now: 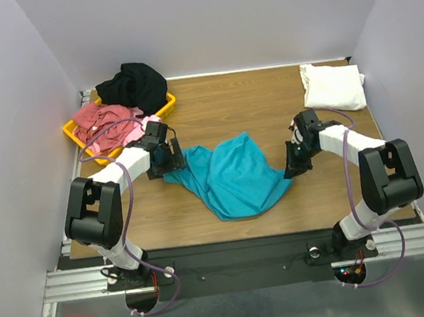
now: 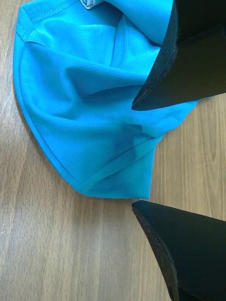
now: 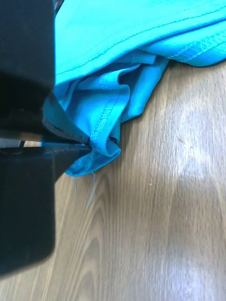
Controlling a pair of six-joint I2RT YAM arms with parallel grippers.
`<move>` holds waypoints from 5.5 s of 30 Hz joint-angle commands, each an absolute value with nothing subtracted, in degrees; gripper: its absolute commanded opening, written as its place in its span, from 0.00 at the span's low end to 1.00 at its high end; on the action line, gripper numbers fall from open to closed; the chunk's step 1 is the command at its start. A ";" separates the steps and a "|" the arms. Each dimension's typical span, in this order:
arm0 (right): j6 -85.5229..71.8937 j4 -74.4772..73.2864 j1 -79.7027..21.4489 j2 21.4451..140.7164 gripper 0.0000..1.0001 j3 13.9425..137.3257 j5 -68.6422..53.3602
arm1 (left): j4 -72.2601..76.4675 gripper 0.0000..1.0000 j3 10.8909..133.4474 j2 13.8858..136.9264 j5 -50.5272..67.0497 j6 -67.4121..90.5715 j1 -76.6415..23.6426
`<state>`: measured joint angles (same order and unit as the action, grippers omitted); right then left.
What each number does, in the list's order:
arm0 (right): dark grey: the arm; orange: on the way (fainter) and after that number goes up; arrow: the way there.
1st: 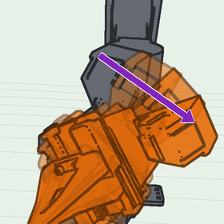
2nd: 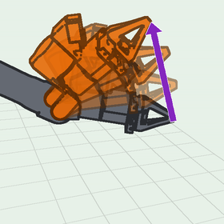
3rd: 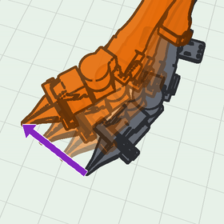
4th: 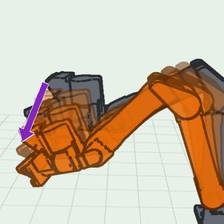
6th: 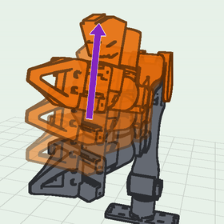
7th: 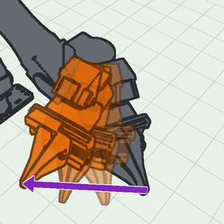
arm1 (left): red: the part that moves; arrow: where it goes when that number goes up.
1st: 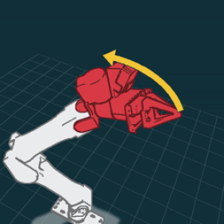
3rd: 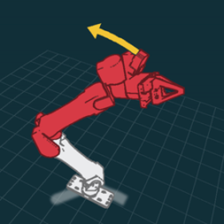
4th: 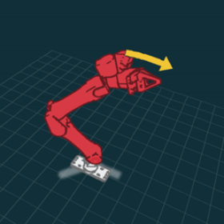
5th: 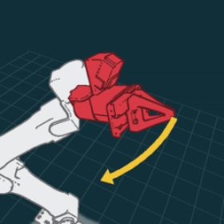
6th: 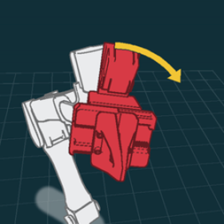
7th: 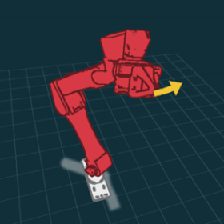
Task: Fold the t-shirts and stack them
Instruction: Flatten the tshirt out
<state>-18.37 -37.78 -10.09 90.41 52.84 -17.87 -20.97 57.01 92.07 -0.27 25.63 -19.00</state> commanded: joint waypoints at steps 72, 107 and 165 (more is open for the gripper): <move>-23.03 -27.60 -1.85 104.06 0.68 66.01 -9.40 | -15.56 0.75 49.75 89.38 3.08 29.62 -22.32; -23.02 -59.77 -1.76 74.80 0.00 94.13 8.52 | -38.50 0.00 77.60 64.42 5.10 34.98 -22.24; -25.49 -40.25 -1.41 79.19 0.75 65.22 -6.24 | -17.49 0.03 48.08 90.62 -5.54 36.22 -38.58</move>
